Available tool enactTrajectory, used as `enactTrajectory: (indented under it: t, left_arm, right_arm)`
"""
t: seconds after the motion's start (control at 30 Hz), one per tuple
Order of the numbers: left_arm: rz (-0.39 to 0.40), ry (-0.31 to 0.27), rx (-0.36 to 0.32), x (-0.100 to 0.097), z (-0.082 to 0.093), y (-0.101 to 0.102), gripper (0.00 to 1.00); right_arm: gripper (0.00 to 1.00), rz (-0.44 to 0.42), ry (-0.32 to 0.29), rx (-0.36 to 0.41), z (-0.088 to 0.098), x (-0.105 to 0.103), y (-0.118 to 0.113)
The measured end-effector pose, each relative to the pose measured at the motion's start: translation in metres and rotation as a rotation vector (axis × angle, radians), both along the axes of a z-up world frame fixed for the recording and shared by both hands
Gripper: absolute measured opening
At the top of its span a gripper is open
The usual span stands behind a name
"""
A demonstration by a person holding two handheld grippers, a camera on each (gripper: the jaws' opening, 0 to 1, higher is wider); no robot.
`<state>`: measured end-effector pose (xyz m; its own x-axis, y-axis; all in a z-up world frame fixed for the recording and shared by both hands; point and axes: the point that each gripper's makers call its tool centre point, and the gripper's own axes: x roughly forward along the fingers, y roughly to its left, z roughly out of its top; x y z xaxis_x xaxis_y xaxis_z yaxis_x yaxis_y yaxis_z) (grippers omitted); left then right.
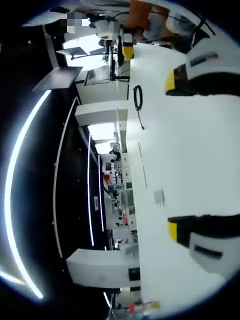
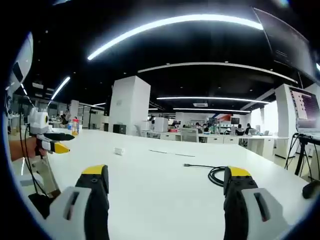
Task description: Plug the desk Type‑C cable into the charger adapter.
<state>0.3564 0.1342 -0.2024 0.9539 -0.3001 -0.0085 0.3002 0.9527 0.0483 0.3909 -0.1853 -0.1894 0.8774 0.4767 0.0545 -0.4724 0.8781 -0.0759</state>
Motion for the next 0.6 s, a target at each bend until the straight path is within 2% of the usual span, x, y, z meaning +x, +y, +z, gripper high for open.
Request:
enactTrajectory:
  t: [0.23, 0.33, 0.6]
  left_arm:
    - [0.002, 0.01, -0.005, -0.0005, -0.0027, 0.0003, 1.0]
    - [-0.01, 0.009, -0.031, -0.0017, -0.001, -0.0013, 1.0]
    - [-0.015, 0.003, -0.012, -0.004, 0.0004, -0.0026, 1.0]
  right_arm:
    - [0.96, -0.004, -0.004, -0.002, 0.0011, -0.0004, -0.0009]
    - [0.96, -0.005, -0.003, 0.001, 0.001, -0.0006, -0.001]
    - [0.96, -0.003, -0.005, 0.002, 0.0016, -0.0013, -0.0002]
